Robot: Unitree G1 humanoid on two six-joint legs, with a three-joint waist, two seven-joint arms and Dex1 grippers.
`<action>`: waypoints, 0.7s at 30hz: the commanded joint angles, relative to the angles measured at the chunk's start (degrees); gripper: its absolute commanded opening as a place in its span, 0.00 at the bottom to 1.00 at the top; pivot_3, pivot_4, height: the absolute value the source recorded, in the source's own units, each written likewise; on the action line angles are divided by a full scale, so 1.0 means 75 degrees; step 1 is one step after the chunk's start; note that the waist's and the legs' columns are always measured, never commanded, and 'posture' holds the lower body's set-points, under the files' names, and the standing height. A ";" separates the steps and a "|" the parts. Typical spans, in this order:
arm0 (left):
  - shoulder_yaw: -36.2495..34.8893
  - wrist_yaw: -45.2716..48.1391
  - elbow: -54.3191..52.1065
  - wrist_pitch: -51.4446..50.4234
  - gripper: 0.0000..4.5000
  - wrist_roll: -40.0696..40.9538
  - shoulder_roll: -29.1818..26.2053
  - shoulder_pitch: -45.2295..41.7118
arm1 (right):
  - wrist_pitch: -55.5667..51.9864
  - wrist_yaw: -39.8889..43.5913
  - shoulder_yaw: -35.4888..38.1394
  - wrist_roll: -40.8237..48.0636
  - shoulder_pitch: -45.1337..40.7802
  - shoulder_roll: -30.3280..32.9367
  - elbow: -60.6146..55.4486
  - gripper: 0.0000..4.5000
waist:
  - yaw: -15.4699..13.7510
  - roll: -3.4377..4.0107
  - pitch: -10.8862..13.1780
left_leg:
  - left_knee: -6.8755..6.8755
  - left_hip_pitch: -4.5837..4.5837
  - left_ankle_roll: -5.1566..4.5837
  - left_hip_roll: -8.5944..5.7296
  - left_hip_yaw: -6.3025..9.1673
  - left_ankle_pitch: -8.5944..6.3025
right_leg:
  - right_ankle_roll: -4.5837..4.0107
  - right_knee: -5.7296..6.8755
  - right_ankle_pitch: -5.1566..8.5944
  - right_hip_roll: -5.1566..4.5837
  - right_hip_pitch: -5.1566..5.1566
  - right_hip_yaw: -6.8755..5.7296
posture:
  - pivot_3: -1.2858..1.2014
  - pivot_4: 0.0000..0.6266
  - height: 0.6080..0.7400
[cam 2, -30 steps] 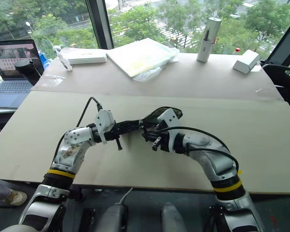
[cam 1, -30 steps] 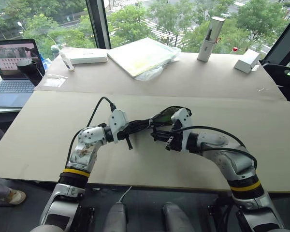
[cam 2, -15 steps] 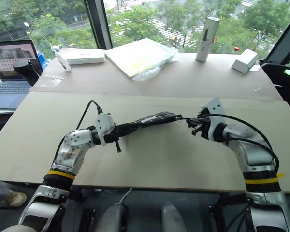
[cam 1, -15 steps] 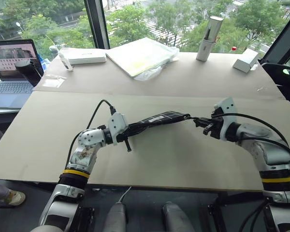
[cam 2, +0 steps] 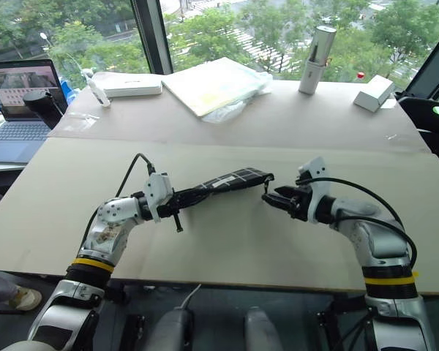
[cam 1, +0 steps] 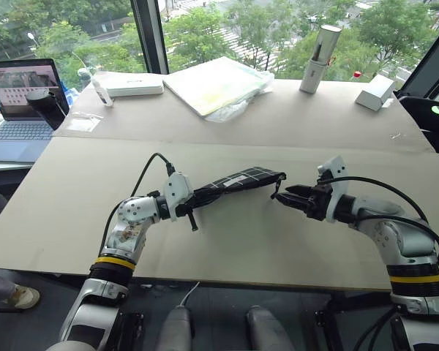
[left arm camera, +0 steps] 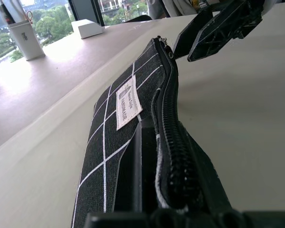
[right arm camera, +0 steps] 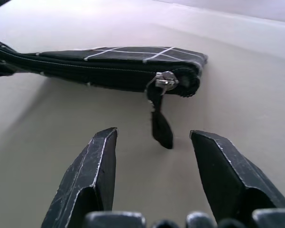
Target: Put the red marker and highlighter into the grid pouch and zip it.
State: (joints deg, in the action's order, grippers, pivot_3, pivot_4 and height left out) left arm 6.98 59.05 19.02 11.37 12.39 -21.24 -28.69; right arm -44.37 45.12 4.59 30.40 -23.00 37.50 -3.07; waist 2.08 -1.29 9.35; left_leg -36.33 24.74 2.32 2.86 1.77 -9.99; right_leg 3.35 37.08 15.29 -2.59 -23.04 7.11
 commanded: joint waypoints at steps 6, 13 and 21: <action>-0.0043 0.0700 0.0450 0.0824 0.00 0.0106 -0.0044 -0.0409 | 0.0656 0.2048 0.1878 0.0750 0.1681 0.1762 -0.0834 0.57 | -0.0106 0.0000 0.0000 | 0.0000 -0.0003 0.0000 -0.0003 -0.0001 0.0000 | 0.0003 -0.0003 0.0002 0.0000 0.0001 0.0001 | 0.52 0.24 1.00; 0.0218 0.2054 0.2028 0.2482 0.00 0.0045 0.0186 -0.1358 | 0.0720 0.2610 0.2853 0.1439 0.3308 0.1780 -0.2156 0.57 | -0.0111 -0.0004 0.0002 | -0.0007 -0.0009 0.0000 -0.0004 -0.0002 0.0000 | 0.0026 -0.0001 0.0015 0.0000 0.0012 0.0003 | 0.52 0.24 1.00; 0.0374 0.2733 0.3951 0.3737 0.16 -0.0279 0.0572 -0.2210 | 0.0813 0.2012 0.2746 0.1337 0.3524 0.1355 -0.2462 0.58 | -0.0145 -0.0007 0.0004 | -0.0017 -0.0008 0.0000 -0.0005 0.0000 -0.0001 | 0.0055 -0.0004 0.0033 0.0000 0.0021 0.0002 | 0.52 0.24 1.00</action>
State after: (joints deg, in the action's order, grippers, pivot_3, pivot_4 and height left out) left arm 10.14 77.40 47.62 38.75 9.14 -17.53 -43.88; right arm -39.64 60.95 23.87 39.59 3.11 47.86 -19.73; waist 0.99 -1.34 9.38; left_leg -36.45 24.68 2.31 2.82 1.78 -9.99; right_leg 3.76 37.06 15.53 -2.59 -22.89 7.12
